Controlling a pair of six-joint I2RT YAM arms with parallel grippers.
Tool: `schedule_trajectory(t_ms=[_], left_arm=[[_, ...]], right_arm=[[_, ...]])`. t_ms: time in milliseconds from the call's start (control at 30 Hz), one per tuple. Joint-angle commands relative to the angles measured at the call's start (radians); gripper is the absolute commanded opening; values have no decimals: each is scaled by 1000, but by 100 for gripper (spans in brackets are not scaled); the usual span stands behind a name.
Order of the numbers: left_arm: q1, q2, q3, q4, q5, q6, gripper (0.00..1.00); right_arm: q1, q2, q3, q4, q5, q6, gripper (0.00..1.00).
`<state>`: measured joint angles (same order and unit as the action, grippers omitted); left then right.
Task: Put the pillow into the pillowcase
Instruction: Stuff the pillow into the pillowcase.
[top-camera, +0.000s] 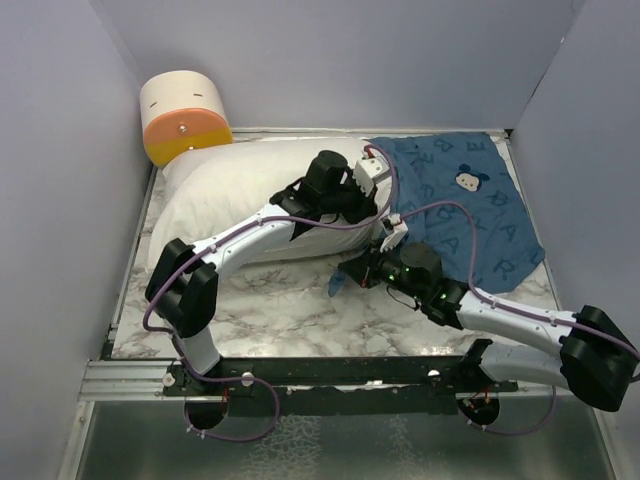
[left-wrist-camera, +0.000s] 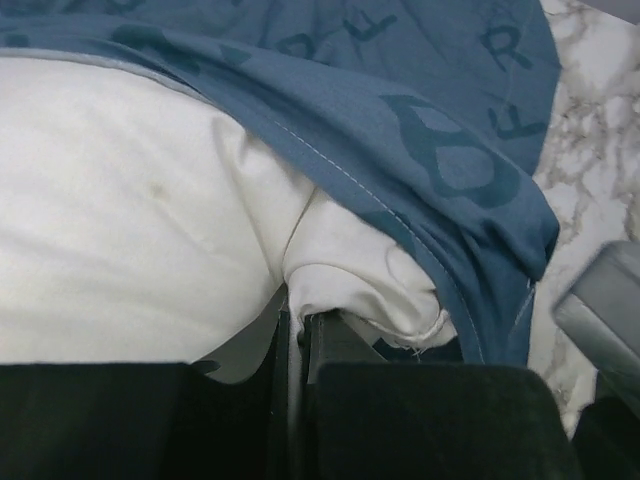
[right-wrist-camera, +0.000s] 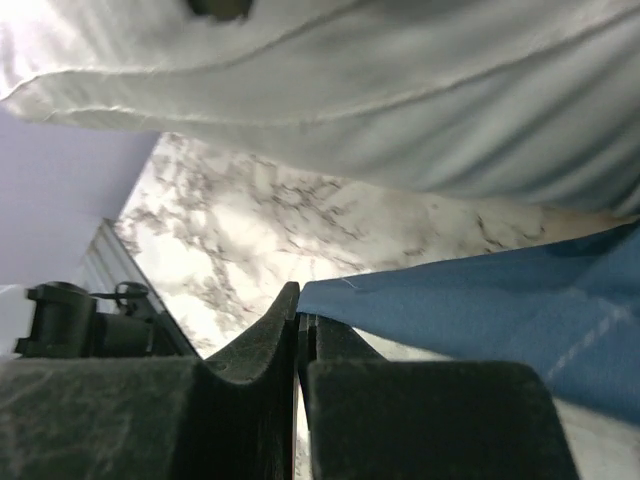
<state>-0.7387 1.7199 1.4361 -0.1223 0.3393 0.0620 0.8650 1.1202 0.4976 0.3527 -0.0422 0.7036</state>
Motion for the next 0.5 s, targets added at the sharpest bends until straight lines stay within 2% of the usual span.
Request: schedule_trajectory(t_ms=[0,67,133,200,300,367,400,467], left_arm=[[4,5,-77,223,216,-150,0],[4,16,-101,234,267,-195,0],[4,13,-122,221,280,-217,0],[4,-8,-155,201,273,-207,3],[4,-78,-235,211,225,-182,29],[4,-127,-285,235,199,-158,45],[5,-147,-302,241,190,-149,50],[8,-182,-315,233,177,-133,55]], right_arm=[[13,62,-9,-33,34,15,2],[13,97,-7,-19,-4,-1,9],[12,71,-19,-1,-51,-54,20],[13,-53,-52,3,-75,-130,37],[13,-344,-97,-100,11,-228,66],[12,-526,-71,-239,99,-276,80],[11,-591,-51,-298,131,-293,85],[9,-673,0,-415,192,-310,86]])
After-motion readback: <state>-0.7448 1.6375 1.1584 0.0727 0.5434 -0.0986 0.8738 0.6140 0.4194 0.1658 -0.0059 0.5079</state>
